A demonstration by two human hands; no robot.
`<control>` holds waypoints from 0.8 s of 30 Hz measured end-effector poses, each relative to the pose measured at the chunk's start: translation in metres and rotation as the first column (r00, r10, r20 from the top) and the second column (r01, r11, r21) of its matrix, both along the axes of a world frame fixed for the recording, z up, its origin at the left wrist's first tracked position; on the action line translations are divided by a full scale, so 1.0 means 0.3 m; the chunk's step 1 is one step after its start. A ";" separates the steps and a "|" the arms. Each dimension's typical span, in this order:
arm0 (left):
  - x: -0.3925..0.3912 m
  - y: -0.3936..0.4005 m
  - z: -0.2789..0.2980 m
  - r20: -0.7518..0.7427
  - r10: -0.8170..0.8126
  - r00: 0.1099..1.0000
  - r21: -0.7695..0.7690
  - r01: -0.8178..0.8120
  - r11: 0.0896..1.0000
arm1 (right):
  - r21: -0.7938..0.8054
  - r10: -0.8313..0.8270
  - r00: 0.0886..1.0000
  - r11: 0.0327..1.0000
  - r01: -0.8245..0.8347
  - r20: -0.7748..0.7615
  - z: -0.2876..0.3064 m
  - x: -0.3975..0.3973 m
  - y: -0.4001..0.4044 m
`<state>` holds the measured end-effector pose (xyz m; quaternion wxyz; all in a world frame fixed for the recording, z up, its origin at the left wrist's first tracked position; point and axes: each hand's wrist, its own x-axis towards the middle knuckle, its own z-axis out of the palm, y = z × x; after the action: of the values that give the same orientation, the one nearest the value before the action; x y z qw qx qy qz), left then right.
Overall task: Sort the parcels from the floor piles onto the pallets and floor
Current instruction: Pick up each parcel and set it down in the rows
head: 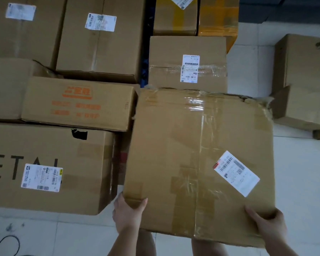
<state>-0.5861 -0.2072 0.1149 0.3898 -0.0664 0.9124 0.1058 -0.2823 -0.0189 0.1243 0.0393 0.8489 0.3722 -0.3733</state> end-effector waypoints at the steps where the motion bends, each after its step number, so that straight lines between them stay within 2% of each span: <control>1: -0.008 -0.011 -0.008 0.001 0.029 1.000 -0.004 -0.029 1.000 | -0.004 0.027 1.000 1.000 -0.027 -0.002 -0.016 -0.018 0.006; 4: -0.029 -0.025 -0.042 0.023 0.025 0.999 -0.007 -0.024 1.000 | -0.023 0.057 0.998 0.998 -0.058 -0.012 -0.074 -0.057 0.018; 8: -0.036 -0.008 -0.082 0.077 -0.002 0.997 -0.090 0.009 0.996 | -0.071 0.154 0.986 0.986 -0.150 0.061 -0.124 -0.062 0.005; 13: -0.011 0.009 -0.055 0.028 -0.016 0.999 -0.132 0.019 0.991 | -0.031 0.196 0.975 0.981 -0.194 0.107 -0.106 -0.095 -0.020; 16: -0.007 0.035 0.028 0.021 -0.079 0.997 -0.096 0.081 0.992 | -0.064 0.285 0.955 0.958 -0.280 0.085 -0.016 -0.158 -0.030; 19: -0.043 0.082 0.166 0.040 -0.216 0.976 -0.050 0.217 0.975 | -0.054 0.418 0.908 0.908 -0.416 0.032 0.137 -0.246 -0.026; 22: -0.116 0.151 0.372 -0.004 -0.406 0.914 -0.031 0.405 0.914 | 0.034 0.558 0.829 0.829 -0.559 0.025 0.351 -0.331 -0.006; 24: -0.153 0.192 0.516 -0.039 -0.525 0.850 -0.029 0.524 0.851 | 0.069 0.638 0.766 0.763 -0.642 0.082 0.507 -0.363 -0.006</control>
<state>-0.6319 -0.1496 0.2696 0.3824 0.1839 0.9054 -0.0107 -0.3911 -0.0205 0.2764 0.1349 0.6816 0.6549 -0.2971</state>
